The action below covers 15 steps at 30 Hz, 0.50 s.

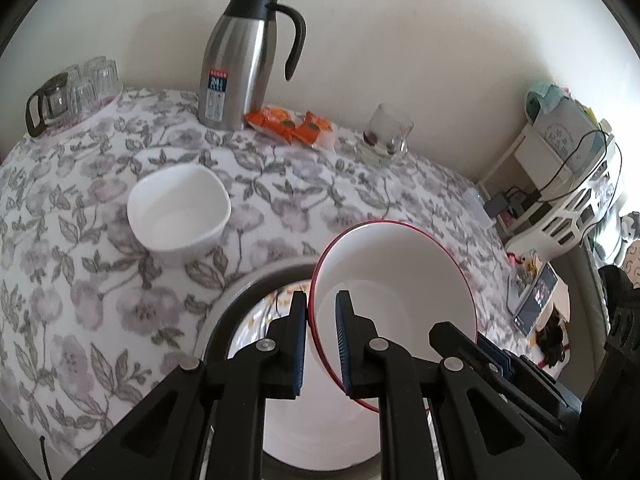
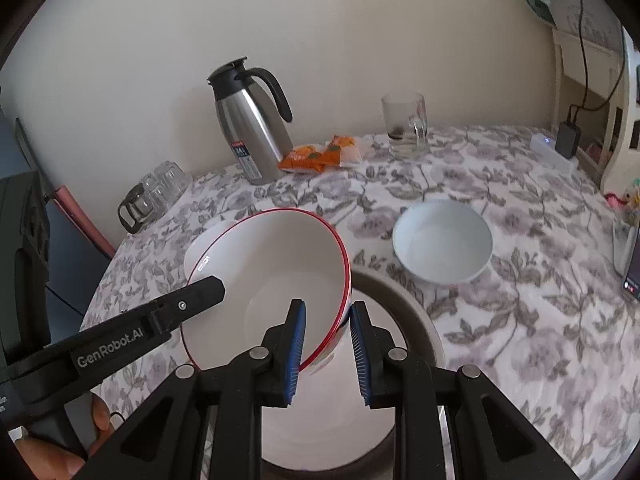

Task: Organize plates and bowls
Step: 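Lower the red-rimmed bowl into the basin onto the plate with both tools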

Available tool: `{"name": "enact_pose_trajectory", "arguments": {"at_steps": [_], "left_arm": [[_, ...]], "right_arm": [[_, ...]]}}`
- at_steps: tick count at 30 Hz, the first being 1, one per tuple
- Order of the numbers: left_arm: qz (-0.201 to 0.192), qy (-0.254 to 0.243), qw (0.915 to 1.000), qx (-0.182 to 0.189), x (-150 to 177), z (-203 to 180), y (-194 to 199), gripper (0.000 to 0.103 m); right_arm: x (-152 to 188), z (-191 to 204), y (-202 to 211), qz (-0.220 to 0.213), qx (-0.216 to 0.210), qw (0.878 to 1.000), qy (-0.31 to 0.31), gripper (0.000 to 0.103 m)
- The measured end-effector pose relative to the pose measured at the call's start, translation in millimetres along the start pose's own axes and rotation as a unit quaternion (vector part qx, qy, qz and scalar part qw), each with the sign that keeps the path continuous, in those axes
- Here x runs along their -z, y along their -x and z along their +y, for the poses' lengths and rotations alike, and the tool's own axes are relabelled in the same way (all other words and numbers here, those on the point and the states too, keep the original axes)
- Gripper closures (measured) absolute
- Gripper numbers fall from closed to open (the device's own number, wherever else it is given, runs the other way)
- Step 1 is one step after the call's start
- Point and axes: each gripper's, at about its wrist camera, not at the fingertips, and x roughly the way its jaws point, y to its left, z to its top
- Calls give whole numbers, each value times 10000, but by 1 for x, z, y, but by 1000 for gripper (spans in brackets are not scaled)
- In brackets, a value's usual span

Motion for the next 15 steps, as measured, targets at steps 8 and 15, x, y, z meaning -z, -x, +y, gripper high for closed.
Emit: {"name": "enact_pose_trajectory", "arguments": {"at_steps": [8,15], "left_arm": [[154,33,9999,-72,15,3,-3,89],[365,190,9990,-159,25,16,-9,89]], "right_arm": [[16,-2,-3,170,-17,9999,24,78],[21,2,-12,357,-72,9993,69,78]]}}
